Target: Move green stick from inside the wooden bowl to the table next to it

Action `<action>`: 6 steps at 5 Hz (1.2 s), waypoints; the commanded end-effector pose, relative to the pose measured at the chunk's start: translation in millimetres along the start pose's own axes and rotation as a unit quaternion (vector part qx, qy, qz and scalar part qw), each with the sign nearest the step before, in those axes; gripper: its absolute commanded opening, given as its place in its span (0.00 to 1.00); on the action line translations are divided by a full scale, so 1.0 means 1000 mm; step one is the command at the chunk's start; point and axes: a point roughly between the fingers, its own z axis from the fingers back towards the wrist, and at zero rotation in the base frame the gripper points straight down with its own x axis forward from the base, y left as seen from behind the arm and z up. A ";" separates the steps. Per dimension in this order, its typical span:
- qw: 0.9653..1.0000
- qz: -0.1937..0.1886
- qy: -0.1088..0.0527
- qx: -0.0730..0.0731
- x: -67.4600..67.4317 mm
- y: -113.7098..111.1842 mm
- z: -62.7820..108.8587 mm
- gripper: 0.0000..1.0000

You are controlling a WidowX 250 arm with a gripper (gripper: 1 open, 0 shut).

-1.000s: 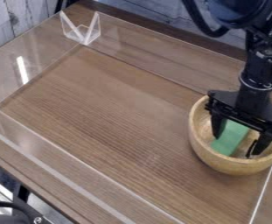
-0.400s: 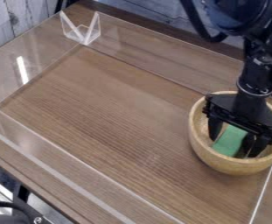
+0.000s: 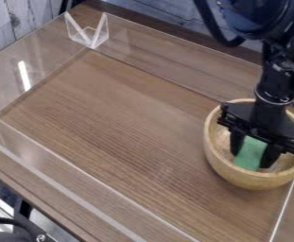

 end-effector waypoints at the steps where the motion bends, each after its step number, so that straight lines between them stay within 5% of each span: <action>1: 1.000 0.001 -0.005 -0.007 0.003 -0.002 0.010 0.00; 6: 1.000 0.000 0.027 -0.013 -0.005 -0.003 0.010 0.00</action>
